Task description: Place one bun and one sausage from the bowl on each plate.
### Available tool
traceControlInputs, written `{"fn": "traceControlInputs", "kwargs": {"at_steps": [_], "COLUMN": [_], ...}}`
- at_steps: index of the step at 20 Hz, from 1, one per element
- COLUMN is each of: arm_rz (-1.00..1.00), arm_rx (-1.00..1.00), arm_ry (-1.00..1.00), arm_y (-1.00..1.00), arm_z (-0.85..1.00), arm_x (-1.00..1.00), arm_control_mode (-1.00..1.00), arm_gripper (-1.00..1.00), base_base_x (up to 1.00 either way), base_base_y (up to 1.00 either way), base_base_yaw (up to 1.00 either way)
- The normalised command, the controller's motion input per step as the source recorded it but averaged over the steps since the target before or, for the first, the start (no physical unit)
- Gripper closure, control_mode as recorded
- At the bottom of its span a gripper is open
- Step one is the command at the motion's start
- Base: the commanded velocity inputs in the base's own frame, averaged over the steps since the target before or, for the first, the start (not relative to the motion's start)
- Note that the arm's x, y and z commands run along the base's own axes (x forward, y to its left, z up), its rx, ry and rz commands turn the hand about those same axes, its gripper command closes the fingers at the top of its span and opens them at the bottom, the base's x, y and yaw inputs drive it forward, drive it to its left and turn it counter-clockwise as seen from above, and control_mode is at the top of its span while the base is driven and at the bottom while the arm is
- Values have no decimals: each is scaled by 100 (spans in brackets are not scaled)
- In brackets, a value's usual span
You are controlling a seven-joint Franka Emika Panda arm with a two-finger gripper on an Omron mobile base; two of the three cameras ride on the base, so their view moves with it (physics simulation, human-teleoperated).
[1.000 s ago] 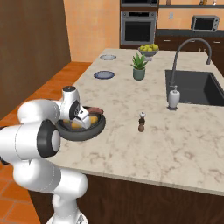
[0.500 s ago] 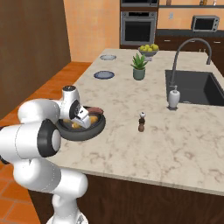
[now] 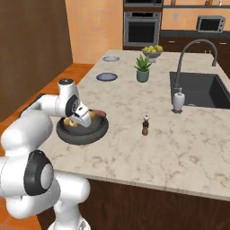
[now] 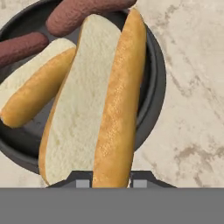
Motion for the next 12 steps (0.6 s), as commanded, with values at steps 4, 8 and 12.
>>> {"fn": "traceControlInputs", "kwargs": {"at_steps": [4, 8, 12], "arm_rz": [1, 9, 13], "arm_rx": [0, 0, -2], "arm_ry": [0, -2, -1], "arm_y": [-14, -55, -42], "arm_z": [75, 72, 77], "arm_x": [-79, -100, -100], "arm_control_mode": [-100, -100, -100], "arm_gripper": [100, 100, 100], "base_base_x": [0, 0, 0], "base_base_y": [0, 0, 0], "base_base_yaw": [0, 0, 0]}}
